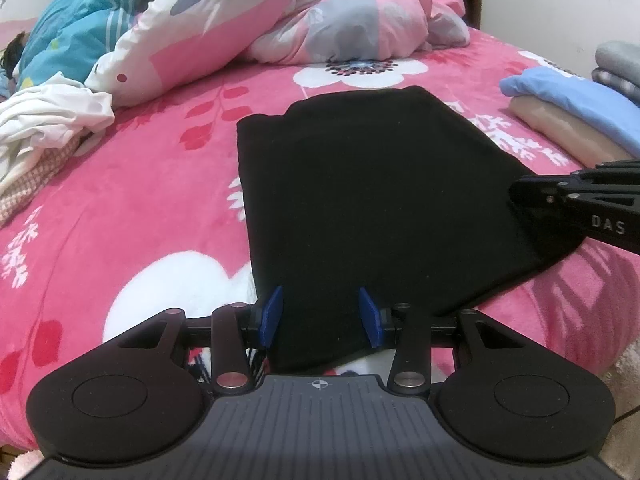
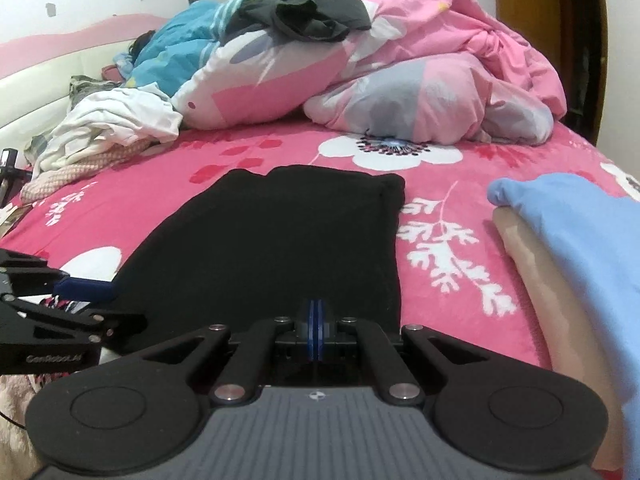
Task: Fold clothes
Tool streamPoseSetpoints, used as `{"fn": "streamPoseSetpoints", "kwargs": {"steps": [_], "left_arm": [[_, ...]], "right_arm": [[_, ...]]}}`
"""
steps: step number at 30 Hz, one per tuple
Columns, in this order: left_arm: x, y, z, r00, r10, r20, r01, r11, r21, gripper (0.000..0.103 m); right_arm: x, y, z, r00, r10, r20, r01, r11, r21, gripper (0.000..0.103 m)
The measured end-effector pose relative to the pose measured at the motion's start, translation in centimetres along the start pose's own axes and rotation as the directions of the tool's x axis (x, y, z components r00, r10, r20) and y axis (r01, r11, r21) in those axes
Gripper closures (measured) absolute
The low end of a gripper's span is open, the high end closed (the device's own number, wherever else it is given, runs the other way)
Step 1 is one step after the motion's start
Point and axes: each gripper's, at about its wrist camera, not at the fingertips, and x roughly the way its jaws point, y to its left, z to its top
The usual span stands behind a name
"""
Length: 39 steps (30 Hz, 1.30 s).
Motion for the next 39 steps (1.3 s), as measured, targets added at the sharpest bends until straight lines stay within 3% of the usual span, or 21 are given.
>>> {"fn": "streamPoseSetpoints", "kwargs": {"steps": [4, 7, 10, 14, 19, 21, 26, 35, 39], "left_arm": [[0.0, 0.2, 0.0, 1.000, -0.013, 0.009, 0.013, 1.000, 0.004, 0.059], [0.0, 1.6, -0.2, 0.996, -0.083, 0.039, 0.083, 0.996, -0.017, 0.055], [-0.2, 3.9, -0.3, 0.980, -0.178, 0.086, 0.187, 0.977, -0.105, 0.054], [0.3, 7.4, -0.1, 0.945, -0.285, 0.160, 0.317, 0.917, -0.243, 0.050], [3.1, 10.3, 0.5, 0.913, -0.369, 0.176, 0.409, 0.825, -0.391, 0.049], [4.4, 10.6, 0.8, 0.907, -0.389, 0.162, 0.420, 0.807, -0.414, 0.049], [7.2, 11.0, 2.1, 0.892, -0.422, 0.160, 0.449, 0.796, -0.405, 0.049], [13.1, 13.2, 6.3, 0.842, -0.513, 0.167, 0.524, 0.703, -0.481, 0.049], [15.1, 14.0, 8.2, 0.817, -0.553, 0.165, 0.552, 0.668, -0.499, 0.052]], "right_arm": [[0.7, -0.5, 0.0, 1.000, 0.007, -0.011, -0.006, 0.999, 0.036, 0.102], [0.9, -1.8, 0.4, 1.000, 0.017, -0.010, -0.016, 0.993, 0.113, 0.101], [1.0, -3.6, 1.0, 1.000, 0.029, -0.002, -0.028, 0.976, 0.216, 0.086], [1.9, -6.4, 1.4, 0.997, 0.082, 0.005, -0.078, 0.929, 0.363, 0.071], [4.3, -8.8, 1.7, 0.994, 0.111, -0.009, -0.093, 0.870, 0.484, 0.066], [5.5, -9.3, 1.8, 0.991, 0.134, -0.010, -0.110, 0.853, 0.510, 0.064], [8.0, -10.1, 2.8, 0.984, 0.178, -0.009, -0.148, 0.842, 0.519, 0.062], [12.1, -10.3, 5.6, 0.982, 0.185, -0.036, -0.147, 0.870, 0.471, 0.062], [14.6, -11.6, 7.2, 0.973, 0.225, -0.052, -0.170, 0.851, 0.496, 0.062]]}}
